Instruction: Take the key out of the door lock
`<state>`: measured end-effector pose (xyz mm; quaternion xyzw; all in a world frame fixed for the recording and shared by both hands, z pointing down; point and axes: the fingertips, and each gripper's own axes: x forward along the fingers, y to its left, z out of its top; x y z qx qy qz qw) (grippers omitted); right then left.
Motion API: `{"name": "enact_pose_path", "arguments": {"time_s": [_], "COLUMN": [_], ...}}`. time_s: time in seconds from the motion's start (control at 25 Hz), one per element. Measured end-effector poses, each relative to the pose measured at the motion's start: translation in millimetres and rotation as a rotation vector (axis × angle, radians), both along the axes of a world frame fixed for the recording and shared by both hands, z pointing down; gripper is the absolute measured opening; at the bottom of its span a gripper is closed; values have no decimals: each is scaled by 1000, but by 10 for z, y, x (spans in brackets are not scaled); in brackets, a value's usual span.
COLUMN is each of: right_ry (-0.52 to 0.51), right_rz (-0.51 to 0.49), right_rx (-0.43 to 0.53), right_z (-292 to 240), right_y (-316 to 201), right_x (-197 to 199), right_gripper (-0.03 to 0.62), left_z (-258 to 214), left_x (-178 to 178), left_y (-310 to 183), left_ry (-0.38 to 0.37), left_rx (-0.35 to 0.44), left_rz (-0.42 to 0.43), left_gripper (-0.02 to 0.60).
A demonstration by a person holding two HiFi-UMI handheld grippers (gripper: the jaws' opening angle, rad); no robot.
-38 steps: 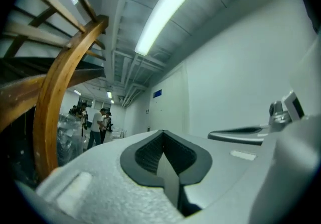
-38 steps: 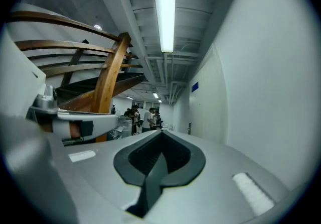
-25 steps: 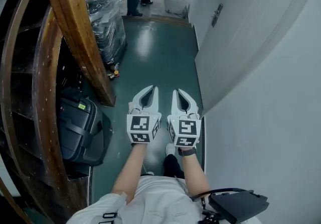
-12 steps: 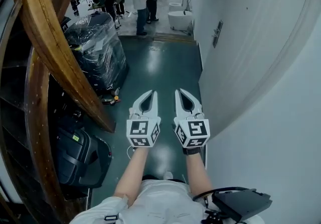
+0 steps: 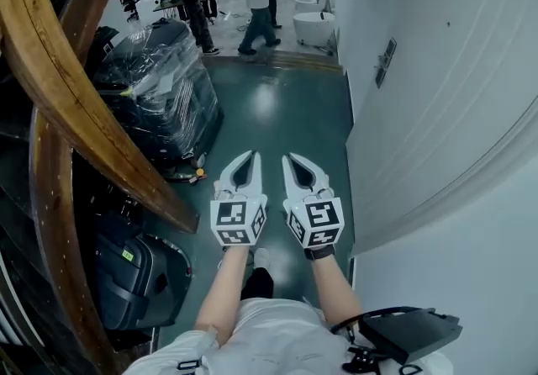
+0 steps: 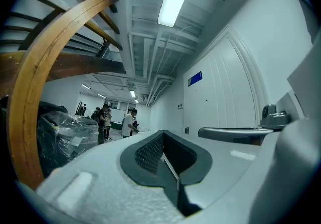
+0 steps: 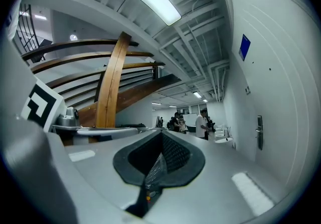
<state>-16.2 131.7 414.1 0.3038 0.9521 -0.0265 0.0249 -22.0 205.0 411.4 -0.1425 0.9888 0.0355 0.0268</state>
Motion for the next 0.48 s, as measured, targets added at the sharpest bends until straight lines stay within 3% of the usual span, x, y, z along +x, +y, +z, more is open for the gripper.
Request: {"name": "enact_pose_path", "arguments": {"time_s": [0.2, 0.4, 0.48], "right_ry": [5, -34, -7], "right_rz": [51, 84, 68], "right_rx": [16, 5, 28], "right_z": [-121, -338, -181], "right_y": [170, 452, 657], "right_x": [-1010, -1780, -2020], "right_gripper": [3, 3, 3], "left_z": [-134, -376, -255], "left_x": [-977, -1717, -2003], "left_y": [219, 532, 688], "left_ry": [-31, -85, -56], "left_rx": [21, -15, 4], "left_rz": [31, 48, 48], "left_gripper": [2, 2, 2]}}
